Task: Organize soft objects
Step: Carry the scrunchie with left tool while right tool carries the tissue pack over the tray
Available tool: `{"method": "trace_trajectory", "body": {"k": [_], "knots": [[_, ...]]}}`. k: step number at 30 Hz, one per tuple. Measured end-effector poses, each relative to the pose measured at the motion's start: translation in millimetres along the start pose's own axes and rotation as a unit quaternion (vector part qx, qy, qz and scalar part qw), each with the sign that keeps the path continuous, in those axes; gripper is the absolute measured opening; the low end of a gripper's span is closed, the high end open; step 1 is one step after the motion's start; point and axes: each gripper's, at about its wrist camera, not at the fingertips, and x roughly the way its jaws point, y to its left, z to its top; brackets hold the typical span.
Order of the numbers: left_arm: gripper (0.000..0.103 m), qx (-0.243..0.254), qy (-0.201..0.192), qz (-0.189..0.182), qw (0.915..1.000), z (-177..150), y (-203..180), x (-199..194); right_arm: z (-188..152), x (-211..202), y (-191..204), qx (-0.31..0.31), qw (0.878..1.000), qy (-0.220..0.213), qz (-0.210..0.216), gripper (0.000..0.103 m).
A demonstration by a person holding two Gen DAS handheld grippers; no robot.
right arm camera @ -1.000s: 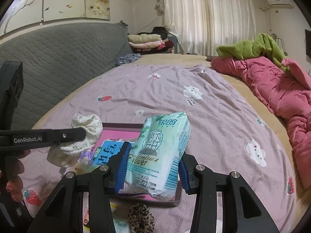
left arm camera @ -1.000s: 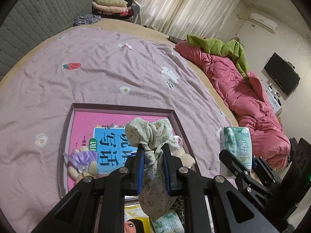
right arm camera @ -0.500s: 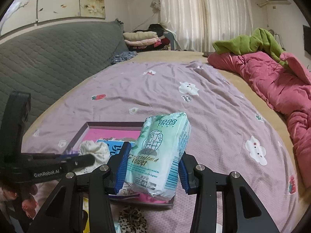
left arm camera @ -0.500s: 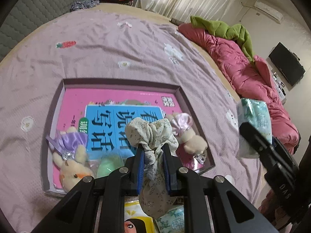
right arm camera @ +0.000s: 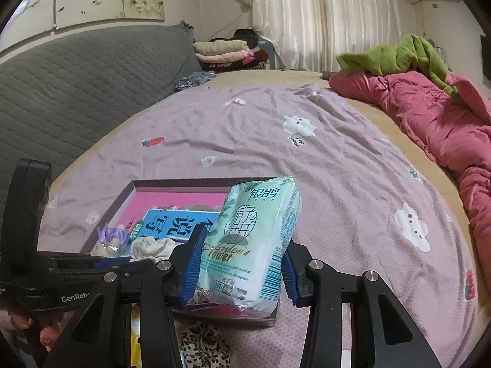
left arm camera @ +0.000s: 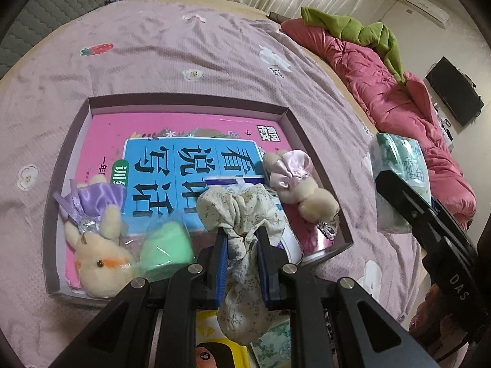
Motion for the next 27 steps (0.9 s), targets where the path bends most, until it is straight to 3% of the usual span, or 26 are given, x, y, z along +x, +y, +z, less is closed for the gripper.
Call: {"method": "trace_trajectory", "body": {"k": [27], "knots": [[0.018, -0.012, 0.015, -0.005, 0.9998, -3.0, 12.4, 17.8, -18.3, 40.5, 8.9, -0.015, 0.999, 0.031, 0.022, 0.046]]}}
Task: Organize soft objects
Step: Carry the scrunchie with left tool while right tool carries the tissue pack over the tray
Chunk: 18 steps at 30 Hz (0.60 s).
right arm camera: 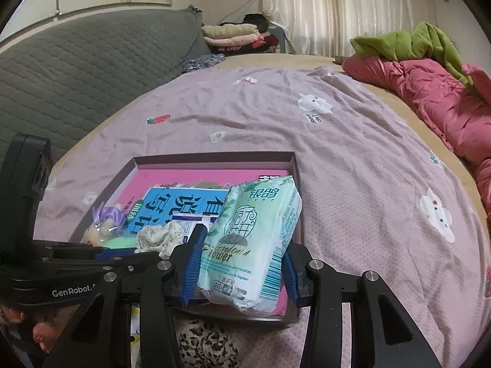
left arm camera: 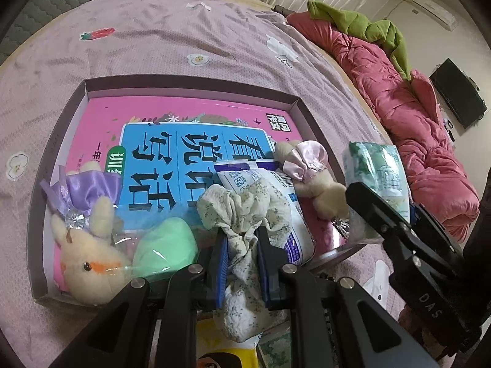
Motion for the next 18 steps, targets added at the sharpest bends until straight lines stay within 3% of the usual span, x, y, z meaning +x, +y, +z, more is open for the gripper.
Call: {"method": "trace_trajectory", "body": {"k": [3, 18], "knots": [[0.018, -0.002, 0.000, -0.002, 1.0000, -0.5, 1.0, -0.9, -2.0, 1.8, 1.7, -0.002, 1.000, -0.005, 0.011, 0.046], [0.018, -0.007, 0.002, -0.006, 1.0000, 0.4, 1.9, -5.1, -19.9, 15.8, 3.0, -0.016, 1.000, 0.007, -0.013, 0.047]]}}
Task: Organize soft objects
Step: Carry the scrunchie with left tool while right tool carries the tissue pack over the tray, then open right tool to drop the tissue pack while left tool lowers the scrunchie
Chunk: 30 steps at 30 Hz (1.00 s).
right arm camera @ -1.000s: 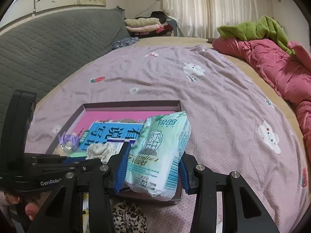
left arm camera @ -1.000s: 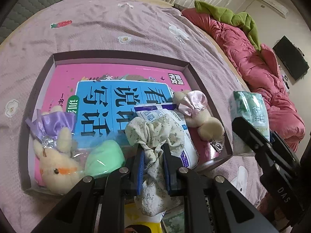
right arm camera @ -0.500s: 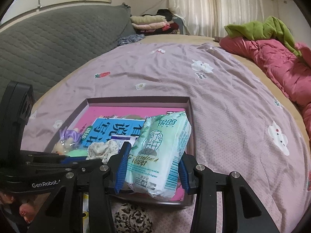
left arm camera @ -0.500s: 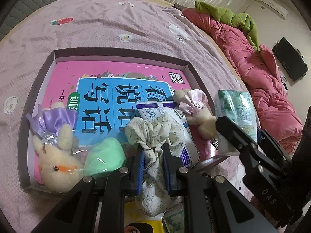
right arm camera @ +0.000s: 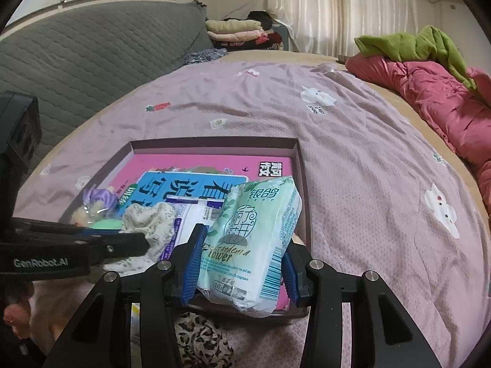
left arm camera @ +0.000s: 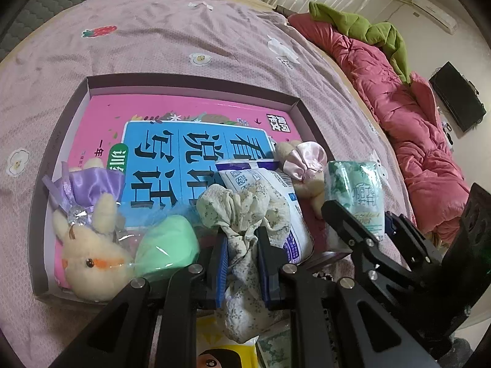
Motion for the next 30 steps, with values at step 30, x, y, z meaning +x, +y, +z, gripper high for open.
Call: {"method": "trace_trajectory", "body": {"k": [30], "knots": [[0.018, -0.001, 0.004, 0.002, 1.0000, 0.5, 0.5, -4.0, -0.1, -6.8, 1.5, -0.015, 0.999, -0.007, -0.027, 0.067]]}}
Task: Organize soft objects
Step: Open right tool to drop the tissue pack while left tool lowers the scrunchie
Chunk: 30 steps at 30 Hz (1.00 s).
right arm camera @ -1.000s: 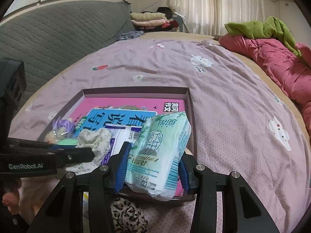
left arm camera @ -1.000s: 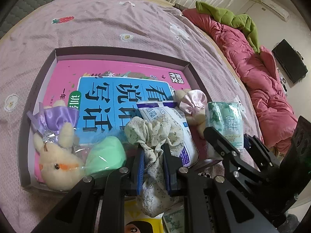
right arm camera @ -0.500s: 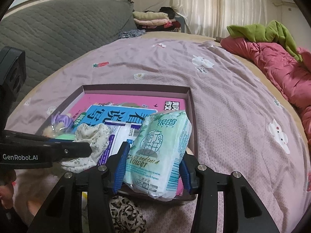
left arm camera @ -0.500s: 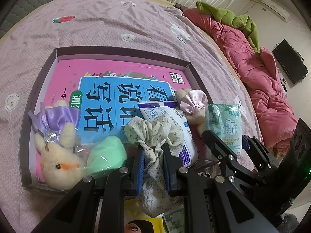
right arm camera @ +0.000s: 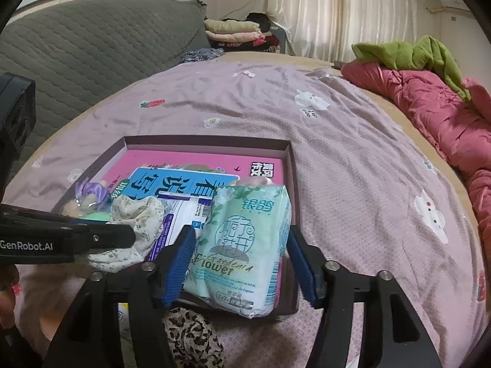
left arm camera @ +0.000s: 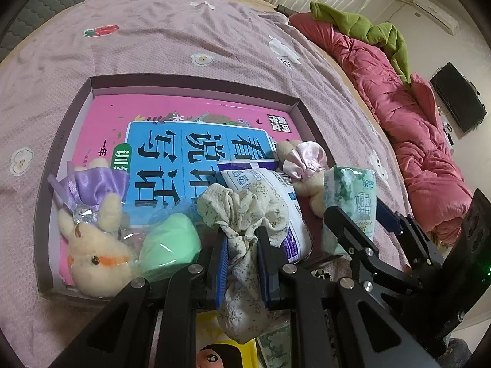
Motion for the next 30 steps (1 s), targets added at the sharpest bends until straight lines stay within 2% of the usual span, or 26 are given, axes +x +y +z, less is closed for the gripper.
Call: {"method": "trace_trajectory", "body": {"k": [12, 23, 30], "knots": [[0.018, -0.003, -0.004, -0.004, 1.0000, -1.6, -0.4, -3.8, -12.3, -30.2, -16.3, 0.015, 1.000, -0.002, -0.013, 0.068], [0.018, -0.004, 0.000, -0.001, 1.0000, 0.5, -1.0, -1.5, -16.4, -5.2, -25.3, 0.021, 0.999, 0.025, -0.036, 0.068], [0.018, -0.005, 0.002, -0.007, 1.0000, 1.2, -0.5, -0.3, -14.9, -5.2, -23.2, 0.025, 0.999, 0.024, -0.031, 0.068]]}}
